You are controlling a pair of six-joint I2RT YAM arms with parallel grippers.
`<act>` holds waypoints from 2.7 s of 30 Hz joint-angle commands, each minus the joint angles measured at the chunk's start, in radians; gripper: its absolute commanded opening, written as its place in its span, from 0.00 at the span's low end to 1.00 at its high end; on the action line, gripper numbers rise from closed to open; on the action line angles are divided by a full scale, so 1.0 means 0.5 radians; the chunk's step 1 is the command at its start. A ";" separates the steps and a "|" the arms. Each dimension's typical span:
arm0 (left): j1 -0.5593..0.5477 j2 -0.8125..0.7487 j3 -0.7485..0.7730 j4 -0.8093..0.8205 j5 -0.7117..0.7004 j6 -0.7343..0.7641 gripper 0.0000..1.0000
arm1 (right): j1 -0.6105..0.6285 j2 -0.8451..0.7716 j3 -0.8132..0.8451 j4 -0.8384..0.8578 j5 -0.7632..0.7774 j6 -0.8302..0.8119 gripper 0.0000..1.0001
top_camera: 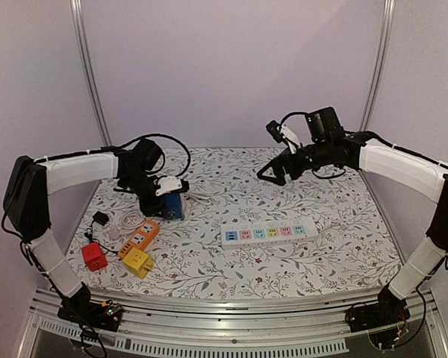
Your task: Insert the plug
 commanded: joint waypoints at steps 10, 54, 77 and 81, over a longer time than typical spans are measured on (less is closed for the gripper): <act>-0.364 -0.889 0.132 -0.204 -1.149 0.722 0.00 | -0.139 0.175 0.454 0.011 -0.168 1.062 0.99; -1.265 -1.574 -1.333 1.976 -0.904 2.259 0.00 | 0.845 0.710 0.961 -0.120 -0.011 0.703 0.02; -0.732 -2.015 -1.104 0.285 -0.926 -0.665 1.00 | 0.530 0.618 0.880 -1.147 0.001 -1.059 0.00; -0.448 -2.108 -1.107 0.224 -0.692 -1.062 1.00 | 0.498 0.663 0.916 -1.319 0.034 -1.411 0.00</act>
